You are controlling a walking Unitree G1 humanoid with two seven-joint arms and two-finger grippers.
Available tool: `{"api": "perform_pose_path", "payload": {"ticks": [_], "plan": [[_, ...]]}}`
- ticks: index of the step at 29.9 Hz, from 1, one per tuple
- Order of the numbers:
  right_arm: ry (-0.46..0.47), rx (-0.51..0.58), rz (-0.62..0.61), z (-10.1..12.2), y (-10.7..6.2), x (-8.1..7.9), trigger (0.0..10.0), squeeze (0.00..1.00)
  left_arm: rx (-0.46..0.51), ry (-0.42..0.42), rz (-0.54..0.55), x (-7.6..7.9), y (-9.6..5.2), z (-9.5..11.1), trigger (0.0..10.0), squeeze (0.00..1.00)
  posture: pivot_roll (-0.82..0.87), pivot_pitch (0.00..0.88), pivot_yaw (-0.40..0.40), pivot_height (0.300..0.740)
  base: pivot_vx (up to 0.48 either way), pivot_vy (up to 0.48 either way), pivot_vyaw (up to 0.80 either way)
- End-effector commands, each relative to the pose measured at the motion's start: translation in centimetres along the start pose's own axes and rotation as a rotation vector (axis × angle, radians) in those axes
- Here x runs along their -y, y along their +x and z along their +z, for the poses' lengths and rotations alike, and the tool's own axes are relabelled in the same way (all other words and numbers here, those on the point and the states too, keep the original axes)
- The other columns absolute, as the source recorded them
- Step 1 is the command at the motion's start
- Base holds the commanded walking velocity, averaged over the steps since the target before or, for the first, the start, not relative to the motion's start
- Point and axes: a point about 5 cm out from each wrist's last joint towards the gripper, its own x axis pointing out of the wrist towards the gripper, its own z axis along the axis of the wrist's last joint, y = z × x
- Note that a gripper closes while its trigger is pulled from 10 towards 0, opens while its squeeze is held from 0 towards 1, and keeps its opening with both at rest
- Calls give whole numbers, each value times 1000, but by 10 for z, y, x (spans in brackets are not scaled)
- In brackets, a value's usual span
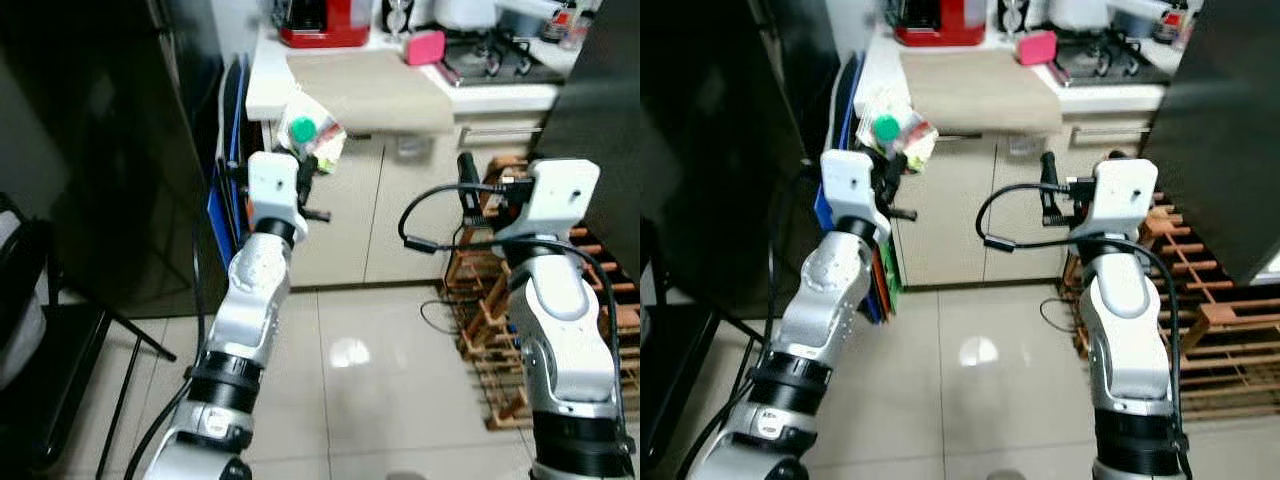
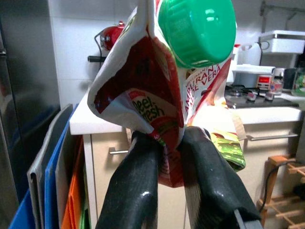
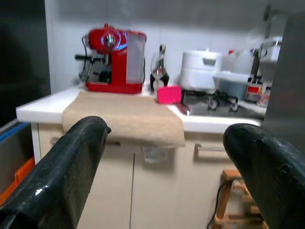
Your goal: Restocking fridge
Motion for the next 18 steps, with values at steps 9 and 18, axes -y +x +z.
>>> {"api": "perform_pose_path", "payload": {"ticks": [9,18], "plan": [[30,-12,8,-9,1,-10,10000,0,6,12,-34,1,2,7,10000,0,-210,27,64,740,0,-472,0],[32,-17,-31,-16,-4,-8,10000,0,38,-16,-119,8,3,13,10000,0,-225,21,103,740,0,-464,0]]}}
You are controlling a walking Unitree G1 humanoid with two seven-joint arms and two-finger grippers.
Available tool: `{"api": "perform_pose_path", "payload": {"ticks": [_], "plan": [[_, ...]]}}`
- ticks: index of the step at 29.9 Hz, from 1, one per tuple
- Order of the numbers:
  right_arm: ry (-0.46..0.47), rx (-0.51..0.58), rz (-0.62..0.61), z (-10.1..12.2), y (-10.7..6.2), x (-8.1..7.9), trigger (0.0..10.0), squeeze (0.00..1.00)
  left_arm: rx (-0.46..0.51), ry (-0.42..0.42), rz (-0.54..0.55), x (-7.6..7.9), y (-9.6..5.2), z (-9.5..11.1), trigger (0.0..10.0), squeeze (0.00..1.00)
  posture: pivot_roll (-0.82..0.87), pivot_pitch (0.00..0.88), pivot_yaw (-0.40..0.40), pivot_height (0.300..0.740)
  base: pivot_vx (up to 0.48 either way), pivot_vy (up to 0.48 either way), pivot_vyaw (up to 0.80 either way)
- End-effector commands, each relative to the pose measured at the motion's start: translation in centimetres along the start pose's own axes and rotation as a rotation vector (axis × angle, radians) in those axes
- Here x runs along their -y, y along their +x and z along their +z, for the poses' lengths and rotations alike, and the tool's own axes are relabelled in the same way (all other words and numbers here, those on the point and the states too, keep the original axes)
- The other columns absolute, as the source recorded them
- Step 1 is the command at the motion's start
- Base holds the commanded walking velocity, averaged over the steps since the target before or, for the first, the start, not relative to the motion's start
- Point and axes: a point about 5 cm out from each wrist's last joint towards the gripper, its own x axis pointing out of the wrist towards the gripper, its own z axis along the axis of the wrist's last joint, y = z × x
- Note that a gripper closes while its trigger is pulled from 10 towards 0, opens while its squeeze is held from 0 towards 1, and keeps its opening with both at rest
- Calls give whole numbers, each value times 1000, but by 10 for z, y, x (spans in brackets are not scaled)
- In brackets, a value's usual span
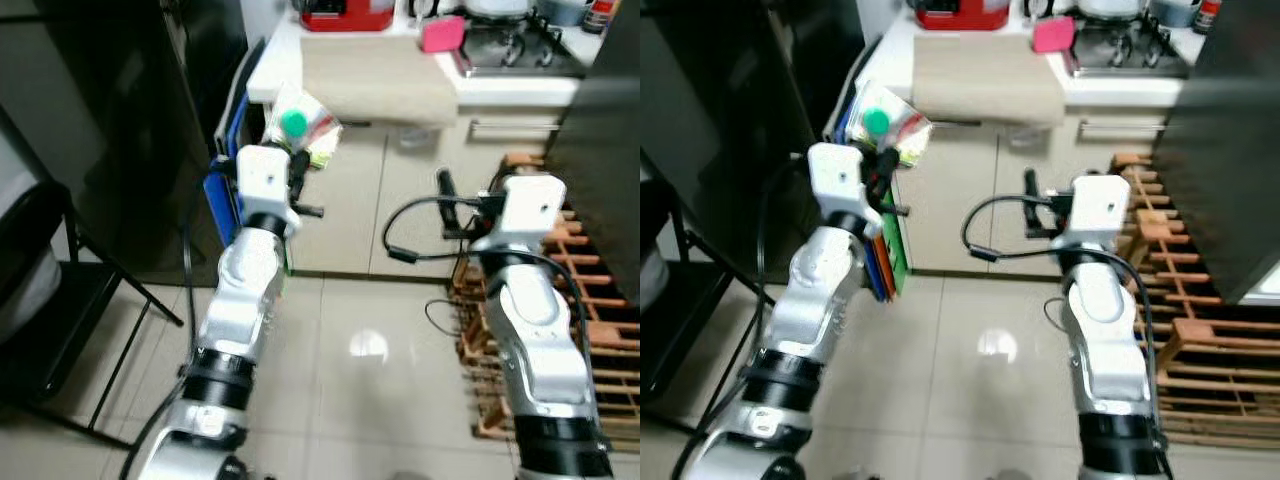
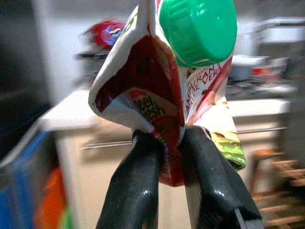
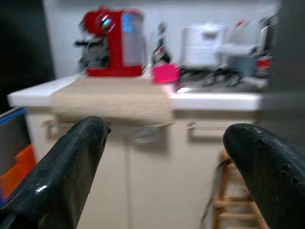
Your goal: Restocking fridge
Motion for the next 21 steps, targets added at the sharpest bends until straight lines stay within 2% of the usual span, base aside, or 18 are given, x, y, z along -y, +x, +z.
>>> {"api": "perform_pose_path", "payload": {"ticks": [1,9,13,21], "plan": [[4,13,-1,1,-1,-3,10000,0,29,-12,-15,-3,1,7,10000,0,-225,22,105,740,0,-469,0],[-3,16,-8,0,0,-1,10000,0,60,-4,-62,2,-1,12,10000,0,-223,24,110,740,0,-477,0],[-2,51,-28,5,1,0,10000,0,43,1,-78,-1,-2,10,10000,0,-223,21,117,740,0,-480,0],[-8,49,-26,2,2,0,10000,0,29,1,-111,-3,-4,7,10000,0,-219,3,126,740,0,-480,0]]}}
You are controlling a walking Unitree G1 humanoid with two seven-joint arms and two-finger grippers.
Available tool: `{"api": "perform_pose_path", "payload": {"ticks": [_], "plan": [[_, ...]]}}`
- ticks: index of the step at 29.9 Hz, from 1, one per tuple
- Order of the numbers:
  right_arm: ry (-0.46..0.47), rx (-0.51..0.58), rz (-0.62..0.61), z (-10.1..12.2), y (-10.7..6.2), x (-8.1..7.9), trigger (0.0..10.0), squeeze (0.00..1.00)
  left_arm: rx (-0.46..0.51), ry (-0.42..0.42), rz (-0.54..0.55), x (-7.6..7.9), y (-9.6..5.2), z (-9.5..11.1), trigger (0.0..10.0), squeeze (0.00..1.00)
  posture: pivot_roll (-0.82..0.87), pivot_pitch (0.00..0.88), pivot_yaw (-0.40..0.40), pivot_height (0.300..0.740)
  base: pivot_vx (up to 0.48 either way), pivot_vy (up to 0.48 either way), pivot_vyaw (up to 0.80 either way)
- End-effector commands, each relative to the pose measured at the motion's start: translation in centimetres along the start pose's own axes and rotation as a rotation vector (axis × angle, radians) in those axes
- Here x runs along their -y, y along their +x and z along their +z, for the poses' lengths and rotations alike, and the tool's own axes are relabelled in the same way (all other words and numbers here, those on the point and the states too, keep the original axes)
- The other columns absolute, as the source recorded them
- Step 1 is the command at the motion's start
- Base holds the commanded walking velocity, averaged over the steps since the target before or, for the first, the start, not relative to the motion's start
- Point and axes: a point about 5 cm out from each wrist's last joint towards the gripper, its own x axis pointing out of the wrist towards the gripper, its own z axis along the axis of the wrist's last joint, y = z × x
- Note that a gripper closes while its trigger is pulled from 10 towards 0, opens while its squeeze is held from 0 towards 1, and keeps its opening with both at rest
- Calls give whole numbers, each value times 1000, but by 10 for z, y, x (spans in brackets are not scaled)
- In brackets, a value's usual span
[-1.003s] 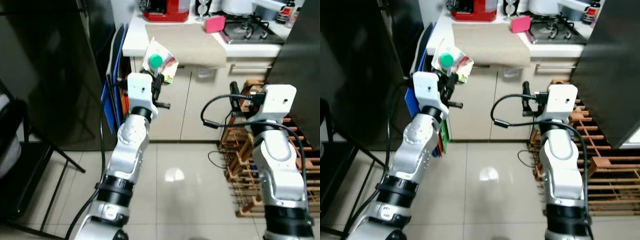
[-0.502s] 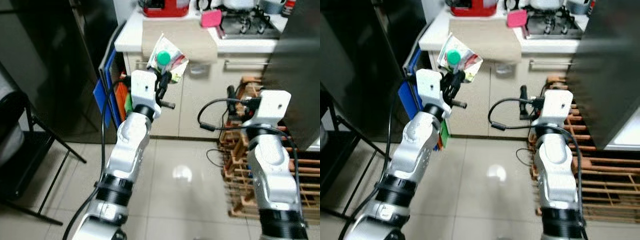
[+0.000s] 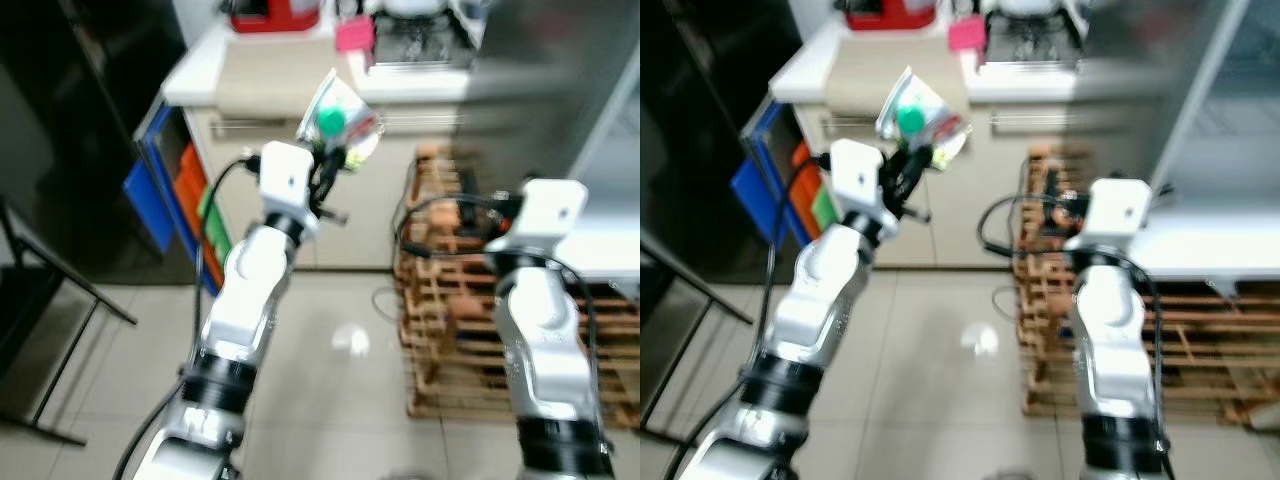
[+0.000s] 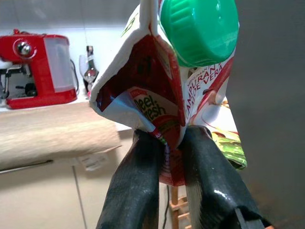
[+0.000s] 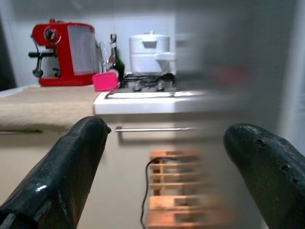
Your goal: Restocking fridge
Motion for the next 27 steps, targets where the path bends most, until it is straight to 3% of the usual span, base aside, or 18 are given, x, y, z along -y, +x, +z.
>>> {"api": "perform_pose_path", "payload": {"ticks": [1,10,22,27], "plan": [[-8,1,-4,-1,1,2,10000,0,5,-8,-11,2,1,2,10000,0,-219,3,126,740,0,-480,0],[-33,-1,-1,-4,-2,4,10000,0,23,-24,-30,4,1,5,10000,0,-231,0,125,740,0,-479,0],[-80,-5,12,-7,-10,10,10000,0,101,-40,-88,13,4,21,10000,0,-245,0,125,706,0,0,-136],[-84,-4,-8,-7,-12,15,10000,0,87,-46,-115,16,4,18,10000,0,-253,2,129,683,0,0,0]]}}
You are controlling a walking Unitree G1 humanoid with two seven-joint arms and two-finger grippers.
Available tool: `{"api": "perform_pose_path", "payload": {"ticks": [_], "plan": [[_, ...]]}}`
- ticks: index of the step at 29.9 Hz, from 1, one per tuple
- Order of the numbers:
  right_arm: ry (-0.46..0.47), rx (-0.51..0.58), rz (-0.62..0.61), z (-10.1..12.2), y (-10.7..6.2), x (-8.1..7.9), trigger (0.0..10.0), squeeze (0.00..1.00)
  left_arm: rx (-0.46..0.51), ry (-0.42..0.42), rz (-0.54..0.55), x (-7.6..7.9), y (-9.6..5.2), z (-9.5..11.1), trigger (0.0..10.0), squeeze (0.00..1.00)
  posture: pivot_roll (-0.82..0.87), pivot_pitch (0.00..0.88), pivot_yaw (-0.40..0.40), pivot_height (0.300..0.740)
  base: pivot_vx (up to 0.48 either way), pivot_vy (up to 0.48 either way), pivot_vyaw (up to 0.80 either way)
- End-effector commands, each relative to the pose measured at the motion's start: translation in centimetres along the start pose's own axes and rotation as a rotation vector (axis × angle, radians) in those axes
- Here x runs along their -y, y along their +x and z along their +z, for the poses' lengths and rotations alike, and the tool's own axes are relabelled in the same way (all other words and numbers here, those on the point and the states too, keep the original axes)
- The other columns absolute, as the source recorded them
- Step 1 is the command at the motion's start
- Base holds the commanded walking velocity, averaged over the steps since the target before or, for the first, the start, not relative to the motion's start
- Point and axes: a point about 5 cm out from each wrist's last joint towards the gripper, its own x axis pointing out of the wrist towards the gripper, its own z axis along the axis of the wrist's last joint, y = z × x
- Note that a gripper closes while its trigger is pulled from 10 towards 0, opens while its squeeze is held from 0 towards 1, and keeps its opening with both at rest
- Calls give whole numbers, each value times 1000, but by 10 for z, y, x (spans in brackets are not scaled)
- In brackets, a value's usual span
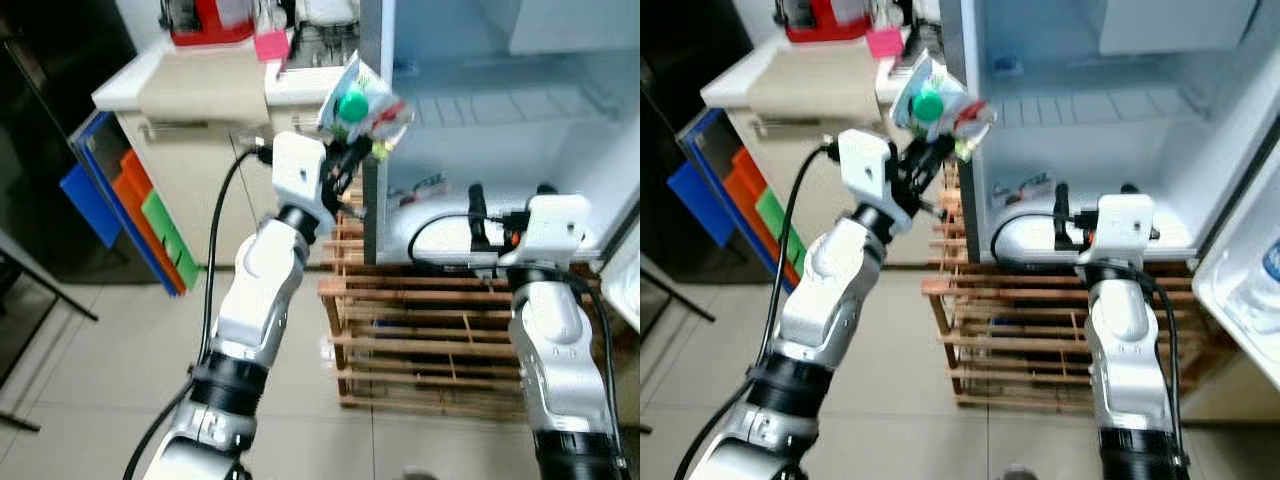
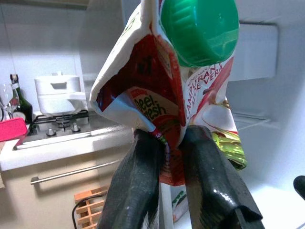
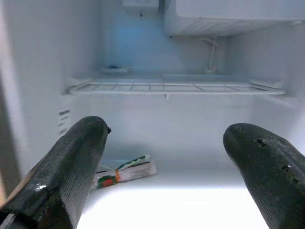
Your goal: Restocking fridge
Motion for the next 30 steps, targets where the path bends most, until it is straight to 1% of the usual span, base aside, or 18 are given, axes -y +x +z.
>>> {"api": "perform_pose_path", "payload": {"ticks": [1,2,3,4,5,6,8,10,11,12,14,17,18,20,24,26,29,30], "plan": [[2,34,-6,6,-2,-1,10000,0,2,13,-2,-4,0,1,10000,0,-255,6,129,679,0,0,0],[-6,26,-30,4,-3,5,10000,0,-24,28,3,-4,2,-4,10000,0,-257,8,128,670,0,0,0],[-6,26,-30,4,-3,5,10000,0,-24,28,3,-4,2,-4,10000,0,-257,8,128,670,0,0,0],[-15,20,-50,2,-4,9,10000,0,-62,32,22,-7,4,-9,10000,0,-259,9,129,661,0,0,0],[-22,15,-63,1,-4,13,10000,0,-97,3,56,-13,5,-14,10000,0,-259,9,129,657,0,0,0],[-22,15,-63,1,-4,13,10000,0,-97,3,56,-13,5,-14,10000,0,-259,9,129,657,0,0,0],[-46,13,-102,-1,-5,21,10000,0,-164,-49,135,-26,5,-26,10000,0,-268,14,129,648,0,0,0],[-64,6,-139,-2,-7,29,10000,0,-218,-88,216,-41,0,-36,10000,0,-271,17,131,640,0,0,-406],[-71,8,-151,-3,-8,32,10000,0,-229,-84,235,-45,-2,-39,10000,0,-272,18,130,635,0,0,-413],[-81,2,-162,-4,-9,34,10000,0,-230,-54,239,-47,-4,-40,10000,0,-272,21,131,631,0,0,0],[-80,-2,-162,-4,-10,34,10000,0,-226,-17,228,-46,-4,-39,10000,0,-273,22,131,631,0,0,0],[-87,17,-160,-2,-12,32,10000,0,-199,-22,206,-43,-3,-37,10000,0,-274,24,132,631,0,0,0],[-94,11,-157,-3,-13,30,10000,0,-175,-28,181,-41,-2,-34,10000,0,-275,25,133,631,300,0,0],[-98,0,-154,-5,-13,28,10000,0,-146,-15,152,-38,0,-30,10000,0,-275,26,134,631,480,0,0],[-88,4,-158,-5,-12,26,10000,0,-120,-29,115,-36,6,-25,10000,0,-275,31,137,631,480,0,-747],[-88,11,-159,-3,-11,27,10000,0,-109,-22,103,-36,8,-23,10000,0,-277,42,137,631,480,0,-731],[-100,15,-158,-2,-11,27,10000,0,-114,-10,107,-38,9,-23,10000,0,-278,48,137,631,480,0,-731],[-101,25,-154,0,-11,27,10000,0,-126,-3,125,-39,9,-24,10000,0,-278,48,137,631,251,0,-712]]}}
